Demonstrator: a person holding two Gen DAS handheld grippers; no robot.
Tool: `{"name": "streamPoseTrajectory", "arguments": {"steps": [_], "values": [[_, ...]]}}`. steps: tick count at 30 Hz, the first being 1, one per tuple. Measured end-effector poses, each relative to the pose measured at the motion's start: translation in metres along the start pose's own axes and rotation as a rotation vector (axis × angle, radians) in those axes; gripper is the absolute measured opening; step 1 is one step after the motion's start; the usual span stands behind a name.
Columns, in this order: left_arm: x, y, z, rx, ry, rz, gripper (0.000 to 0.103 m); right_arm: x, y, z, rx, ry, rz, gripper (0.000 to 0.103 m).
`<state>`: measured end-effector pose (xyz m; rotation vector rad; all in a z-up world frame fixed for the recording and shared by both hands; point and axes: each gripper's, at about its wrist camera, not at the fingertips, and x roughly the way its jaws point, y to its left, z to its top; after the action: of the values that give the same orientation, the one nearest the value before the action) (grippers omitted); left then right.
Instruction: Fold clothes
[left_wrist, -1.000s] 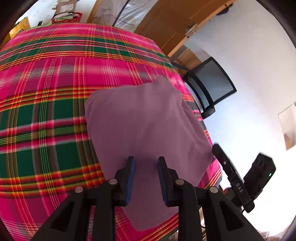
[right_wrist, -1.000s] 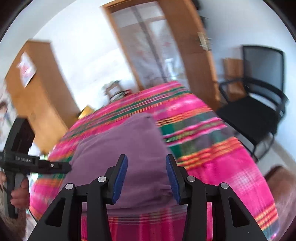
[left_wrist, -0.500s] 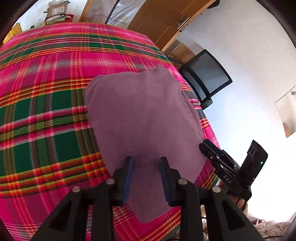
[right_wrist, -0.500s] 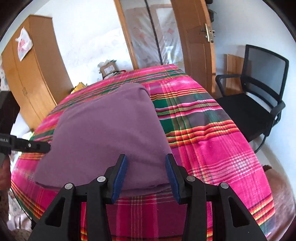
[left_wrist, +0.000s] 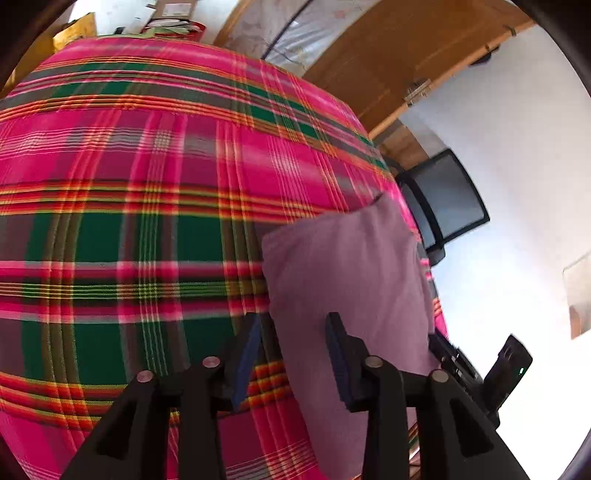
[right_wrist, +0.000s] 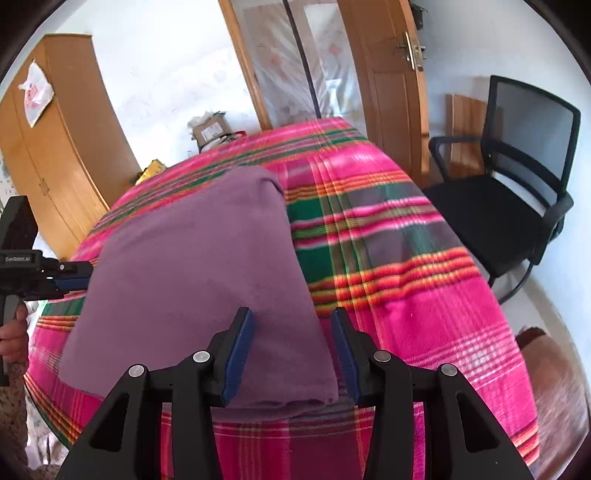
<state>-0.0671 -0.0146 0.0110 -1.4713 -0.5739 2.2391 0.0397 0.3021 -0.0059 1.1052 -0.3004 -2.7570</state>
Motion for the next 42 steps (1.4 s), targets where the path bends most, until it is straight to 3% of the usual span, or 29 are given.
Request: {"name": "streamPoseTrajectory", "arguments": {"steps": [2,6,13,17,19,22,29,32,35,38,42], "values": [[0.000,0.002,0.004,-0.009,-0.008,-0.002,0.038,0.000,-0.001,-0.001,0.006,0.000,0.000,0.046],[-0.002,0.016,0.022,-0.098,-0.051,-0.076,0.044,0.000,0.001,-0.001,0.009,0.000,-0.010,0.046],[0.029,0.039,0.043,-0.257,0.040,-0.200,0.046,0.000,0.001,-0.002,0.020,-0.002,-0.017,0.046],[0.039,0.043,0.048,-0.311,0.063,-0.243,0.033,0.001,0.000,-0.002,0.022,-0.004,-0.021,0.048],[0.041,0.037,0.049,-0.281,0.057,-0.220,0.016,0.001,-0.001,-0.002,0.023,-0.005,-0.023,0.052],[0.039,0.033,0.049,-0.267,0.028,-0.202,0.013,0.001,-0.002,-0.001,0.024,-0.006,-0.026,0.053],[0.043,0.038,0.047,-0.275,0.028,-0.178,0.013,0.002,-0.003,-0.001,0.017,-0.012,-0.031,0.055],[0.040,0.029,0.046,-0.234,0.016,-0.131,0.014,0.002,-0.002,-0.002,0.005,-0.017,-0.042,0.056],[0.036,0.015,0.044,-0.187,-0.001,-0.055,0.023,0.002,-0.003,-0.001,-0.002,-0.014,-0.053,0.058],[0.017,0.011,0.037,-0.160,-0.044,0.001,0.024,-0.002,-0.003,0.000,-0.018,-0.010,-0.075,0.059],[-0.015,-0.003,0.023,-0.098,-0.135,0.042,0.024,-0.018,0.003,0.003,-0.045,-0.067,-0.075,0.059]]}}
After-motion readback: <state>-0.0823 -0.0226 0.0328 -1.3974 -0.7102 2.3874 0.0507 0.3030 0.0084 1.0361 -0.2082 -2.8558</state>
